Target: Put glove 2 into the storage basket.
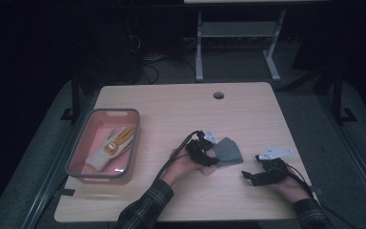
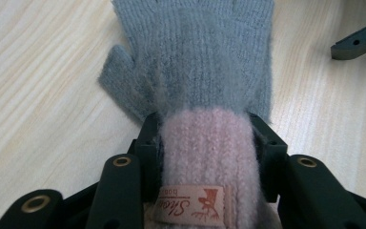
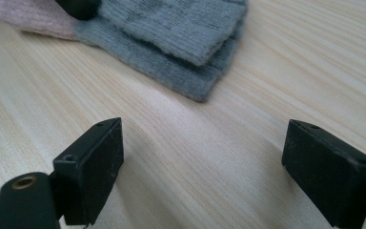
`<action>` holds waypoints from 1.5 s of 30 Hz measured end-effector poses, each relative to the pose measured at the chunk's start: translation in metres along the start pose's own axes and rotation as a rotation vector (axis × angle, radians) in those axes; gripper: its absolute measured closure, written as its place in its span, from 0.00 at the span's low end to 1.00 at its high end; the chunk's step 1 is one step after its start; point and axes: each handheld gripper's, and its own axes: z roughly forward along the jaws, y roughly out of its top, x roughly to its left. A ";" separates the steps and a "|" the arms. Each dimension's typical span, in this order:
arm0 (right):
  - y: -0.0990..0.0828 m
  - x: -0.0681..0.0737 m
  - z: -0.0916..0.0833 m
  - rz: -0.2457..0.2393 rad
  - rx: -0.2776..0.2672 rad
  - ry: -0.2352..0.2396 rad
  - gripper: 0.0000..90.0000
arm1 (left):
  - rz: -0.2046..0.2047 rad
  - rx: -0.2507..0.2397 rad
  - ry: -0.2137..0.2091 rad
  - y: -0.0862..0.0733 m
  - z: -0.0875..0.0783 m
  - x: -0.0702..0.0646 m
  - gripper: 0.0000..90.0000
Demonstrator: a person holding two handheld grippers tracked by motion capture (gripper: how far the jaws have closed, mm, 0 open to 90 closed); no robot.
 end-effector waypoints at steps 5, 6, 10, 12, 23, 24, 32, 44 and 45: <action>0.000 0.000 0.000 -0.001 -0.001 0.000 0.15 | -0.015 -0.004 -0.012 -0.001 -0.007 0.002 0.66; 0.000 0.000 0.000 -0.001 -0.001 0.000 0.15 | -0.019 -0.003 -0.018 -0.001 -0.008 0.003 0.66; 0.000 0.000 0.000 -0.001 -0.001 0.000 0.15 | -0.015 0.001 -0.013 -0.001 -0.014 0.004 0.67; 0.000 0.000 0.000 0.003 -0.002 0.000 0.15 | -0.025 -0.010 -0.019 -0.001 -0.018 0.006 0.67; 0.000 0.000 0.000 0.006 -0.001 -0.002 0.15 | -0.045 -0.053 -0.012 0.001 -0.046 0.011 0.69; 0.000 0.000 0.000 0.006 0.000 -0.002 0.15 | -0.050 -0.061 -0.010 0.001 -0.050 0.012 0.69; 0.000 0.000 0.000 0.007 0.002 -0.002 0.15 | -0.078 -0.085 0.027 -0.002 -0.078 0.020 0.69; 0.000 0.000 0.000 0.007 0.002 -0.005 0.15 | -0.134 -0.106 0.085 -0.016 -0.120 0.037 0.69; 0.000 0.000 0.000 0.007 0.001 -0.006 0.15 | -0.137 -0.105 0.087 -0.017 -0.123 0.038 0.69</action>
